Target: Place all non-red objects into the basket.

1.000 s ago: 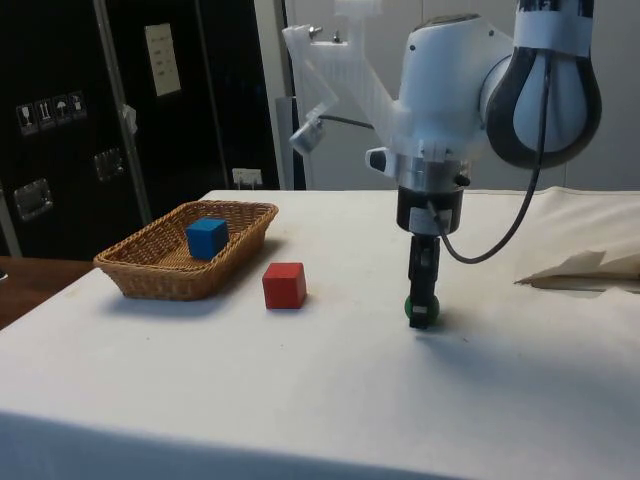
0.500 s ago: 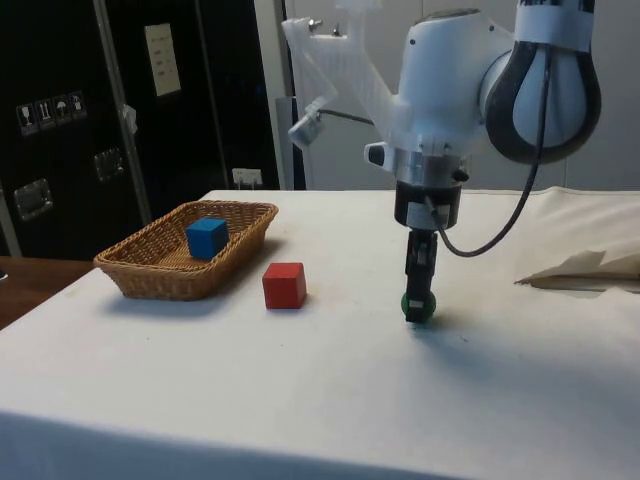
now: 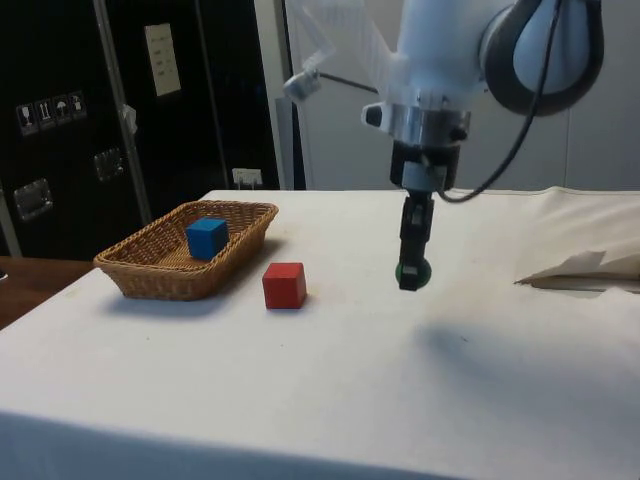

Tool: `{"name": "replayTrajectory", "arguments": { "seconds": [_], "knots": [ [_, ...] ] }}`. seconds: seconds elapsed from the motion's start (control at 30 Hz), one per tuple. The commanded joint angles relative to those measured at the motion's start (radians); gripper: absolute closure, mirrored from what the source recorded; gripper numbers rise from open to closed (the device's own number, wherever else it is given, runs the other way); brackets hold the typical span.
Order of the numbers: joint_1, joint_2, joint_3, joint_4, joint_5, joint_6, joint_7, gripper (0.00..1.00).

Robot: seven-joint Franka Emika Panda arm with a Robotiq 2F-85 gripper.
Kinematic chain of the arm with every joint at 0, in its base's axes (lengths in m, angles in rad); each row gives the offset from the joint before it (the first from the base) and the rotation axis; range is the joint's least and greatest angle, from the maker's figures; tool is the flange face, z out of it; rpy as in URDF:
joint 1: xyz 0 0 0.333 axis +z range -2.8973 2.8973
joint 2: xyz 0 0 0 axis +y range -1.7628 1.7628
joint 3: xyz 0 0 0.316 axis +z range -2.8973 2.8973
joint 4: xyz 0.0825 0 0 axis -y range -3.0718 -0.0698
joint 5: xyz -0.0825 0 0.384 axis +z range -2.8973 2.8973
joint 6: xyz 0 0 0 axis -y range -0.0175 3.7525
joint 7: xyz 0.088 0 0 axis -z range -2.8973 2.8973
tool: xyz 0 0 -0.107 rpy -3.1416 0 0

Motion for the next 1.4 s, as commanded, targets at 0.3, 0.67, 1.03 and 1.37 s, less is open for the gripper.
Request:
{"name": "replayTrajectory", "arguments": {
  "seconds": [0.3,0.67,1.03,1.37],
  "knots": [
    [-0.022,-0.102,-0.003,0.036,-0.019,-0.127,0.016,1.00],
    [-0.016,-0.154,-0.013,0.119,0.000,-0.247,-0.001,1.00],
    [-0.015,-0.129,-0.045,0.241,0.015,-0.359,-0.041,1.00],
    [-0.016,-0.039,-0.069,0.358,0.030,-0.397,-0.079,1.00]
  ]
}}
